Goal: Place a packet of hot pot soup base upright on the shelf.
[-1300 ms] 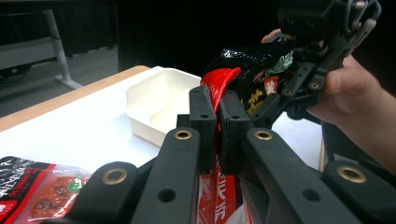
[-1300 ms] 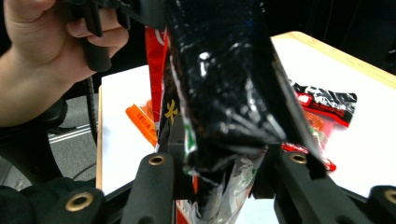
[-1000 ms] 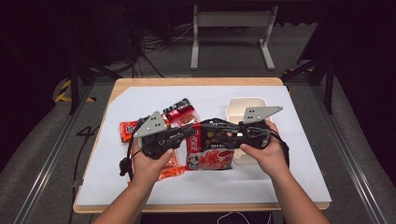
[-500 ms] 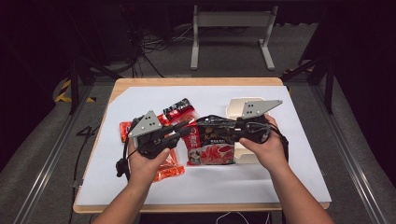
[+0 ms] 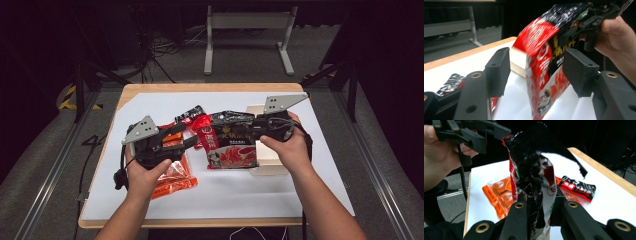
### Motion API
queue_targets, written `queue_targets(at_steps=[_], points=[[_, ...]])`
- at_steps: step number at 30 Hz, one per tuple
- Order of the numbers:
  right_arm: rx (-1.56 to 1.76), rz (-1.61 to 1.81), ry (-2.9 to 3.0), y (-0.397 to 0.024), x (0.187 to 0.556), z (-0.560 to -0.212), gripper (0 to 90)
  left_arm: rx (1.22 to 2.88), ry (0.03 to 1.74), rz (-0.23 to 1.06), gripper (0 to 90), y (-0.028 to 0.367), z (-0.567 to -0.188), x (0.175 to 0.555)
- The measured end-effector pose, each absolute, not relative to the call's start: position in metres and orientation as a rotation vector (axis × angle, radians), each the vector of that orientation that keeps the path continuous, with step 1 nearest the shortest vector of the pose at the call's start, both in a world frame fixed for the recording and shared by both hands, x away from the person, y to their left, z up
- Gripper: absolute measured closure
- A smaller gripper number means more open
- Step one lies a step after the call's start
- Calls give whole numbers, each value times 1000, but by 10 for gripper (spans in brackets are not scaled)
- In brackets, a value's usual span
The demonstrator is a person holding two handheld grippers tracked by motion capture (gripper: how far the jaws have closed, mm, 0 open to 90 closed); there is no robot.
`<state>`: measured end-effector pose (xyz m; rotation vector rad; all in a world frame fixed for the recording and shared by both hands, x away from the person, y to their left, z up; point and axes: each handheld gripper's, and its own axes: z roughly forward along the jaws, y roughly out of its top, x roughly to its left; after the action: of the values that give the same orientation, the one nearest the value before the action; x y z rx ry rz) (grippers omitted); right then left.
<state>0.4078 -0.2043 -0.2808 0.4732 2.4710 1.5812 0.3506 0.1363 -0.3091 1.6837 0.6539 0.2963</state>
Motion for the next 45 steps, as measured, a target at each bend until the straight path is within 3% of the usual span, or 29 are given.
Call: queue_targets(at_steps=[19,45], points=[[522,1596,2316,-240,435,-250,803,1699,721,351,327,150,-317,364],[620,1581,2163,-272,474,-243,803,1712,809,380,315,171,-319,371]])
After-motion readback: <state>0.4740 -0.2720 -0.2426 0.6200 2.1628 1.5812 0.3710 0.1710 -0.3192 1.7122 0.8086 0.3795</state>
